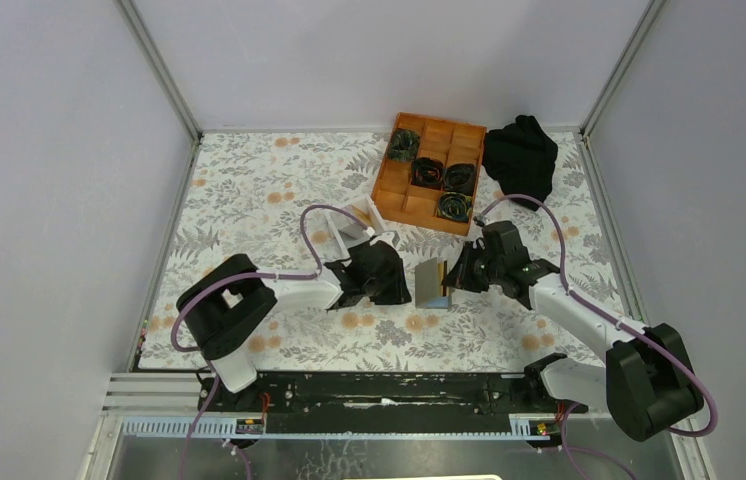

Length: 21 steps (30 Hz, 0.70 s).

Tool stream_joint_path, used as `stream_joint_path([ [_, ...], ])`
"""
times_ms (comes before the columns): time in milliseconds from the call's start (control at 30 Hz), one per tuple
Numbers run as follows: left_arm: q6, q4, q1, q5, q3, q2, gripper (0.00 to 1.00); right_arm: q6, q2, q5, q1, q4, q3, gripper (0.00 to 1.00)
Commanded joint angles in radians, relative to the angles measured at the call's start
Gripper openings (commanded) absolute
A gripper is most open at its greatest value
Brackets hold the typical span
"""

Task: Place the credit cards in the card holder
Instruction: Open the card holder at the center of the board.

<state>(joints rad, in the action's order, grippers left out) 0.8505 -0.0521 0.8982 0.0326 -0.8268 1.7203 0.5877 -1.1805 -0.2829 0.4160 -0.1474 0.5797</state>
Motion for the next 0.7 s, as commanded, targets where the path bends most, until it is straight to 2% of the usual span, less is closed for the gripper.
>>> stream_joint_path([
  [0, -0.002, 0.103, 0.006, -0.037, 0.053, 0.011, 0.37, -0.013, -0.006, -0.035, -0.005, 0.037, 0.056, 0.0],
  [400, 0.019, 0.076, 0.007, -0.017, 0.052, 0.043, 0.36, 0.004, -0.041, -0.08, 0.008, 0.075, 0.087, 0.0],
  [667, 0.014, 0.079, 0.008, -0.012, 0.045, 0.057, 0.36, 0.022, -0.085, -0.08, 0.062, 0.11, 0.107, 0.0],
])
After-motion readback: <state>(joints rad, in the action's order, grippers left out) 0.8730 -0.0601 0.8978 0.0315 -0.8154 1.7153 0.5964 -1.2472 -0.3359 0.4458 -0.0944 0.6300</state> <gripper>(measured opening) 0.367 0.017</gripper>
